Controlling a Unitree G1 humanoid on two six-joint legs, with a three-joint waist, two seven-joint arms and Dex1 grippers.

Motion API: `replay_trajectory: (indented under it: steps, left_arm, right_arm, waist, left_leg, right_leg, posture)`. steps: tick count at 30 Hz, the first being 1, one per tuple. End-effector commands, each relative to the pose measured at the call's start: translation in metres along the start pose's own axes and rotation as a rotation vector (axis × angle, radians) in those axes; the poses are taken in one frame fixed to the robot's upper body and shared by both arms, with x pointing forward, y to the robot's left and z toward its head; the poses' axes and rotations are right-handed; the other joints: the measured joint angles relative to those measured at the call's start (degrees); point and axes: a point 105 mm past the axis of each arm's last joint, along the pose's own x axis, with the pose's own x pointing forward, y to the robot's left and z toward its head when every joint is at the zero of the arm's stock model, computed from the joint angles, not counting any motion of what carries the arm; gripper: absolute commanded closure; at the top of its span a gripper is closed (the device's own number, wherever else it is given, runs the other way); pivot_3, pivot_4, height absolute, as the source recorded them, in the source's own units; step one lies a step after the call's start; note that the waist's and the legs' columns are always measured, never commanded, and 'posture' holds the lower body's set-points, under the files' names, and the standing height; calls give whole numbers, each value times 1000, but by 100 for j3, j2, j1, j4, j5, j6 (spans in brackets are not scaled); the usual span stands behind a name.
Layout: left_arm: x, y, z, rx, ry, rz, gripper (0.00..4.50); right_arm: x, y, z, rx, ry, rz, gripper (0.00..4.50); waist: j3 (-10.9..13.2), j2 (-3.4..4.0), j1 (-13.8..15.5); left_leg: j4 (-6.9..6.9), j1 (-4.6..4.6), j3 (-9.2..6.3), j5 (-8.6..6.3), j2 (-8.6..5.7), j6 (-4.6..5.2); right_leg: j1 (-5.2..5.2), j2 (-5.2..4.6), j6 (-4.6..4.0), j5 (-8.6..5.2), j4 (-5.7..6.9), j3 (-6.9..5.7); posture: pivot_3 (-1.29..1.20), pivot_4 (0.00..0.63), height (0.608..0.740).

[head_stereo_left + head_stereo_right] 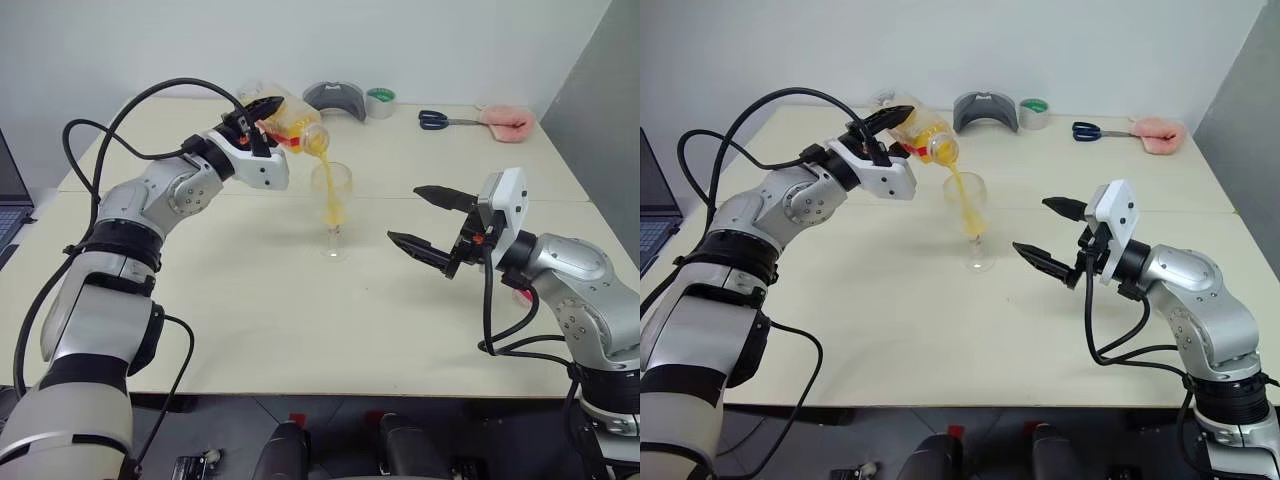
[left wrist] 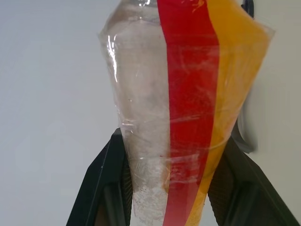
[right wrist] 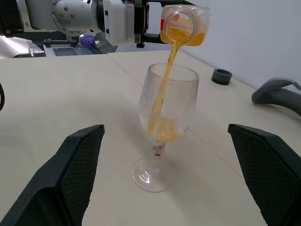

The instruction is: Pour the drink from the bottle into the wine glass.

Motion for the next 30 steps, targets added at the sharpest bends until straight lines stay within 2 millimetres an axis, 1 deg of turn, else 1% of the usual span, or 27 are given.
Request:
replay_trajectory:
  steps: [1, 11, 16, 30]
  left_arm:
    - [2, 25, -1, 42, -10, 67, 2801]
    - [4, 27, -2, 64, -8, 73, 2801]
    - [5, 29, -3, 74, -9, 75, 2801]
    - [4, 32, -6, 99, -2, 78, 2801]
  right_arm:
    - [0, -1, 15, -52, -43, 4, 0]
    - [6, 3, 17, -41, -95, -12, 0]
    - [9, 0, 21, -36, -138, -37, 0]
    - [13, 2, 20, -36, -136, -21, 0]
  waist:
    - [0, 0, -1]
    - [0, 0, -2]
    - [0, 0, -2]
    - [0, 0, -3]
  left_leg:
    - [0, 0, 0, 0, 0, 0]
    - [2, 0, 0, 0, 0, 0]
    - [3, 0, 1, 0, -1, 0]
    - [3, 0, 1, 0, -1, 0]
  right_leg:
    - [0, 0, 0, 0, 1, 0]
    - [0, 0, 0, 0, 2, 0]
    - [0, 0, 0, 0, 3, 0]
    - [-1, 0, 0, 1, 4, 0]
  posture:
    - [0, 150, 740]
    - [0, 150, 740]
    - [0, 150, 740]
    - [0, 150, 740]
